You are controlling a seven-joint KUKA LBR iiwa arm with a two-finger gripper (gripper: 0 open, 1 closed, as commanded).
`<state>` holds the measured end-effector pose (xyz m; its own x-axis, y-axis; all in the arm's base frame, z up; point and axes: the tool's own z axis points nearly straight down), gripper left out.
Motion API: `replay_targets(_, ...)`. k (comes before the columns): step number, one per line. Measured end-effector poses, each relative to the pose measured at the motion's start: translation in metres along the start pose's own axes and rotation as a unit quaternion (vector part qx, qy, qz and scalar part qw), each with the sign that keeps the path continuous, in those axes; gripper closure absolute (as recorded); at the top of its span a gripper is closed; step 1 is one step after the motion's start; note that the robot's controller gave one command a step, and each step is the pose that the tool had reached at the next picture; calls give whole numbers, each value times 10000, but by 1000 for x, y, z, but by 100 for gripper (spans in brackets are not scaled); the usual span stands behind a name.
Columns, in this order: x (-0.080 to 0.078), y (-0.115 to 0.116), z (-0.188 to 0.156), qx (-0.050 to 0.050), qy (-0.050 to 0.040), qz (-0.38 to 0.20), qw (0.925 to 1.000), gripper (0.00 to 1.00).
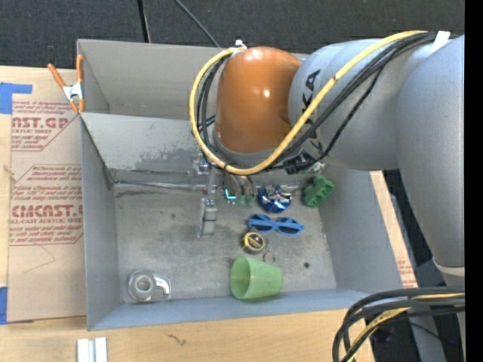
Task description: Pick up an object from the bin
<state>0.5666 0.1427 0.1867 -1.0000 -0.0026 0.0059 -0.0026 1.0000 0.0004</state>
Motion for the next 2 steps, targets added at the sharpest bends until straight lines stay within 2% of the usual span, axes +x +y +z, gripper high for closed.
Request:
replay_targets(1,71,80,122,-1,11,-87,10000,0)
replay_targets(2,86,95,87,0,-36,-2067,9784,0)
